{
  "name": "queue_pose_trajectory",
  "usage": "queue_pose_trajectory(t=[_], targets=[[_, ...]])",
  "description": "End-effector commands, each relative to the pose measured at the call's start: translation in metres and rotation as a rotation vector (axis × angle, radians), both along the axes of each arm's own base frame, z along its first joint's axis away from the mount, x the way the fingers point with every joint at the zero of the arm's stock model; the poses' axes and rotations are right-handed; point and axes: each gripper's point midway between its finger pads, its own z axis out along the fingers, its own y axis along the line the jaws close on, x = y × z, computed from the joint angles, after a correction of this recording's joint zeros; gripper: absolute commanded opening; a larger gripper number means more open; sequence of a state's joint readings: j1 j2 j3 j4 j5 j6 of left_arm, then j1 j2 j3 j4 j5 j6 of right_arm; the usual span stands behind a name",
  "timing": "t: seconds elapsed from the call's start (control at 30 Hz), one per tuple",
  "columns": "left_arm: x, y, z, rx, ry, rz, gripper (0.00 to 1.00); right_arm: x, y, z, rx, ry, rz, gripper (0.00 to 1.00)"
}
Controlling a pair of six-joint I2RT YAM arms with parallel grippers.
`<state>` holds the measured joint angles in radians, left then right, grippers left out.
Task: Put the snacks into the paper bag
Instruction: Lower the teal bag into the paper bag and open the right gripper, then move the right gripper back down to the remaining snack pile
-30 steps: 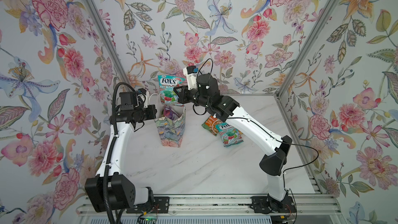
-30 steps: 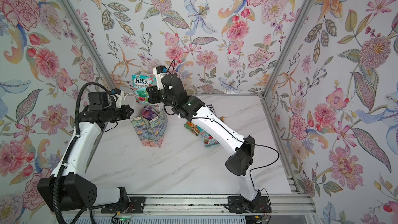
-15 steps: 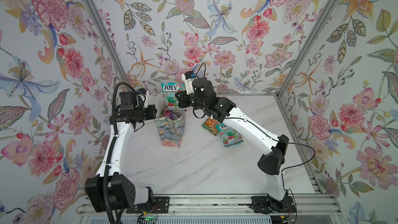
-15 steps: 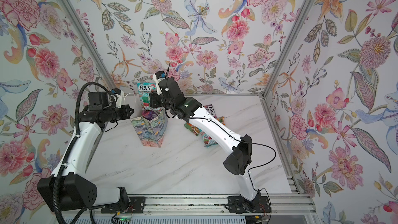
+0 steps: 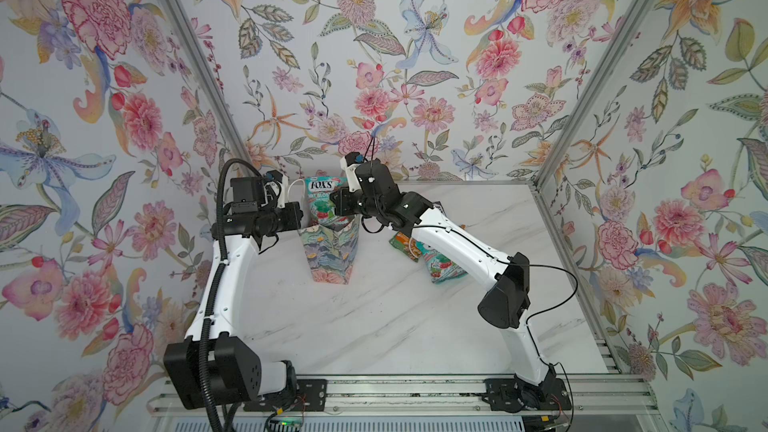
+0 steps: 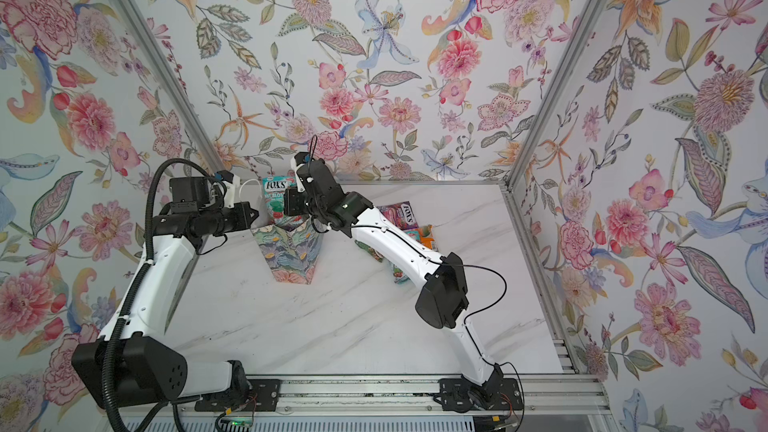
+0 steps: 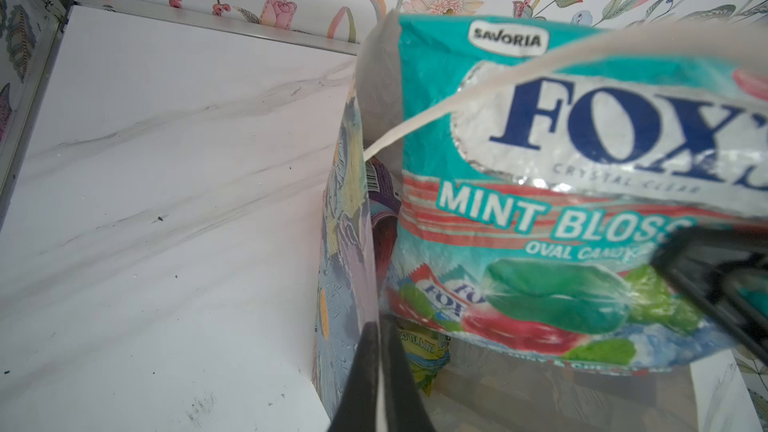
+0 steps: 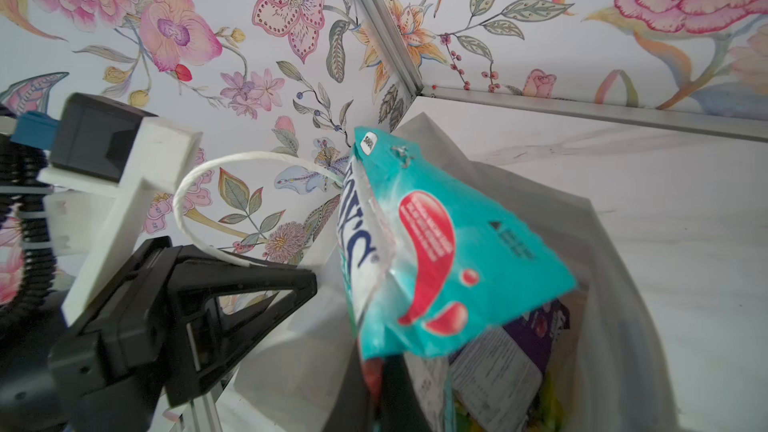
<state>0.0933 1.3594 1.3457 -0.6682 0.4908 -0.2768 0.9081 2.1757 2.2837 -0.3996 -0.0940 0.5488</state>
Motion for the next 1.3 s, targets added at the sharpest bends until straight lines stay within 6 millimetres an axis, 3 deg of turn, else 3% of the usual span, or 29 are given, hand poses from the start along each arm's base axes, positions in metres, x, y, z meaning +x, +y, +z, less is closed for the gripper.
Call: queue_pose_trajectory(t=[0.0, 0.13, 0.23, 0.43, 0.6, 0.73, 0.8, 0.93, 1.13, 1.27], targets=[[-0.003, -0.006, 0.004, -0.009, -0.02, -0.022, 0.02, 0.006, 0.0, 0.025, 0.095, 0.009, 0.003, 0.08], [-0.003, -0.005, 0.003, -0.006, -0.018, -0.023, 0.02, 0.01, -0.008, 0.031, 0.113, 0.008, -0.01, 0.35], [-0.003, -0.005, 0.003, -0.004, -0.016, -0.023, 0.02, 0.014, -0.018, 0.038, 0.122, -0.005, -0.033, 0.45], [-0.002, -0.005, 0.0, -0.003, -0.011, -0.023, 0.02, 0.016, -0.043, 0.059, 0.164, -0.048, -0.073, 0.46], [0.0, -0.005, -0.001, -0.005, -0.009, -0.024, 0.02, 0.004, -0.066, 0.084, 0.22, -0.103, -0.075, 0.48], [0.001, -0.005, -0.002, -0.006, -0.006, -0.027, 0.02, -0.006, -0.093, 0.09, 0.205, -0.13, -0.088, 0.5], [0.001, -0.005, -0.002, -0.003, -0.008, -0.025, 0.03, -0.011, -0.113, 0.082, 0.194, -0.125, -0.109, 0.51], [0.001, -0.005, -0.001, -0.005, -0.01, -0.027, 0.02, -0.015, -0.166, 0.041, 0.126, -0.079, -0.211, 0.52], [-0.001, -0.005, 0.001, -0.006, -0.013, -0.025, 0.02, -0.023, -0.263, -0.054, -0.024, 0.084, -0.403, 0.55], [-0.002, -0.005, 0.001, -0.003, -0.014, -0.026, 0.02, -0.037, -0.315, -0.106, -0.115, 0.186, -0.488, 0.59]])
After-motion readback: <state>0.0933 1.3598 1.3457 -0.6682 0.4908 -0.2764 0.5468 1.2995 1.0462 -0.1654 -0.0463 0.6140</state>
